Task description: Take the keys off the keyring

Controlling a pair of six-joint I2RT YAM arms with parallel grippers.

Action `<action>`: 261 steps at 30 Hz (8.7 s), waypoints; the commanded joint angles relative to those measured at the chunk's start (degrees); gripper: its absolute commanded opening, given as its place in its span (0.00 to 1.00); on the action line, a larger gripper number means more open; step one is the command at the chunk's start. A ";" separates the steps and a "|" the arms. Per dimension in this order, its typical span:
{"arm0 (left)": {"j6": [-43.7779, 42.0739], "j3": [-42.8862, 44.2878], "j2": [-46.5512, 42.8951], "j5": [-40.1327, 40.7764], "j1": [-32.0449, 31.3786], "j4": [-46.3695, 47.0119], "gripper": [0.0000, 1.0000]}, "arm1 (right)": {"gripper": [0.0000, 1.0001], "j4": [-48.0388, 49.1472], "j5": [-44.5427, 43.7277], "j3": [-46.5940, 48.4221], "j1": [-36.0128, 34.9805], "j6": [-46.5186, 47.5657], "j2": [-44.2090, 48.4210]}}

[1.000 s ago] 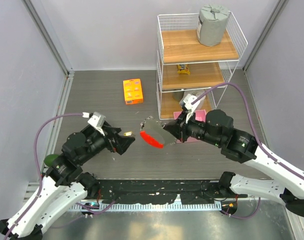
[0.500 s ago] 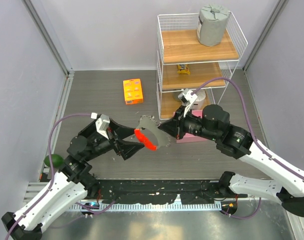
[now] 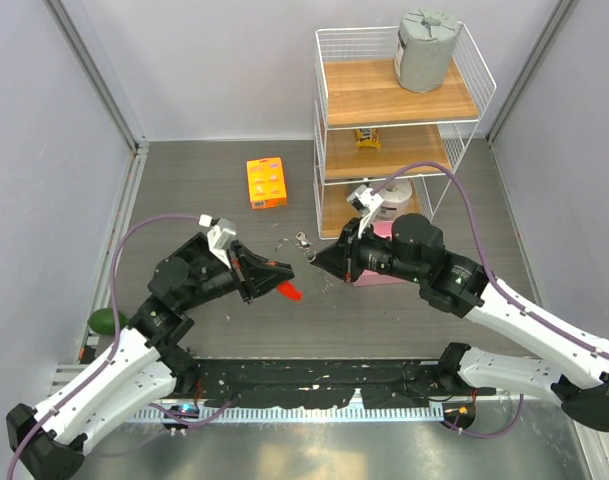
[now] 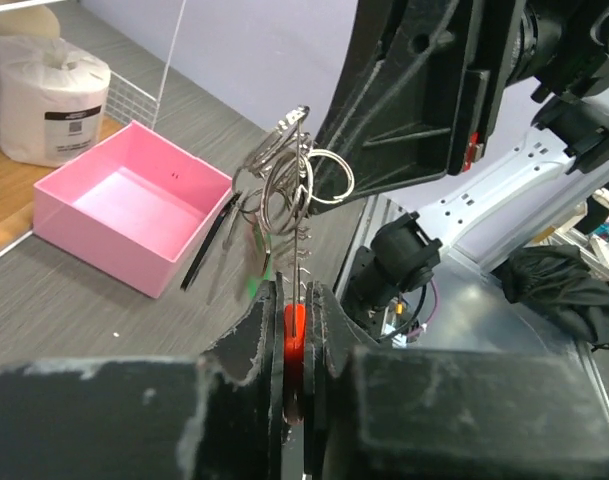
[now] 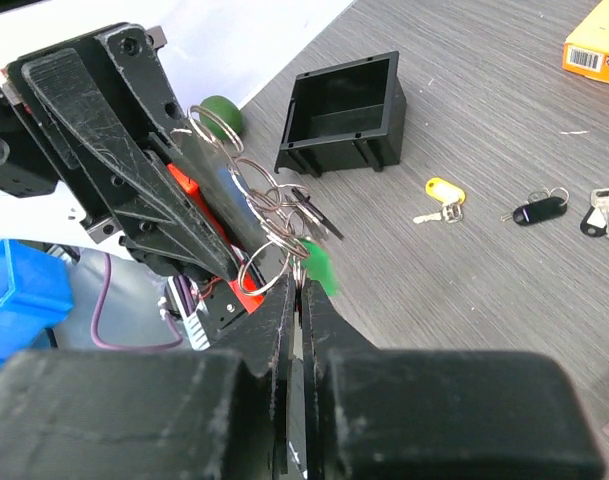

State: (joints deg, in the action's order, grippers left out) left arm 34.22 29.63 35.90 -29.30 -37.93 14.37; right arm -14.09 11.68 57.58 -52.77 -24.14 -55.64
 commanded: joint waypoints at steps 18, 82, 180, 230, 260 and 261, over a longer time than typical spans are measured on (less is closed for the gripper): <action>-55.78 25.12 4.53 -0.39 -1.70 -50.72 0.00 | 0.79 -1.38 -20.46 -11.44 -0.14 6.82 14.50; -90.56 41.74 4.27 1.17 -3.73 -73.79 0.00 | 0.13 25.07 10.03 -1.77 -12.53 17.99 -12.56; -38.79 -4.66 -3.56 -19.57 -7.24 2.68 0.28 | 0.05 -42.25 25.76 35.41 -7.34 30.64 -23.99; -32.46 -7.65 -3.21 -11.31 -8.73 10.76 0.32 | 0.05 -38.74 24.88 31.72 -3.12 29.15 -22.24; -33.24 -7.48 -4.25 -3.13 -10.58 9.37 0.00 | 0.05 -38.82 25.32 29.35 -3.12 28.01 -20.22; -33.69 -7.48 -4.78 -2.78 -10.50 8.75 0.00 | 0.05 -39.00 25.15 28.91 -3.12 27.83 -19.95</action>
State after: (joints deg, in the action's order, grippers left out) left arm 2.48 20.62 32.80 -33.54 -48.36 23.03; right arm -54.41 35.88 86.96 -55.86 4.69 -78.54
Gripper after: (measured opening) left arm 0.032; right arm 0.081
